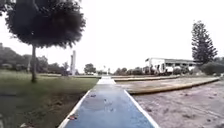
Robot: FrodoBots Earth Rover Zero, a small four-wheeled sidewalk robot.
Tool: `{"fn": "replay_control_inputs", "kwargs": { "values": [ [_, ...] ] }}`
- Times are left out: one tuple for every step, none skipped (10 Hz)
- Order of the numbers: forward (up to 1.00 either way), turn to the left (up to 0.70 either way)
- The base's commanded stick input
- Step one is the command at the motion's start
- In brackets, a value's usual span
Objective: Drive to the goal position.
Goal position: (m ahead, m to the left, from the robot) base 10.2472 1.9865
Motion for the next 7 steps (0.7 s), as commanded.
{"fn": "replay_control_inputs", "kwargs": {
  "values": [
    [0.50, 0.00],
    [0.50, 0.00],
    [0.50, 0.00],
    [0.50, 0.00],
    [0.50, 0.00],
    [0.50, 0.00],
    [0.50, 0.00]
  ]
}}
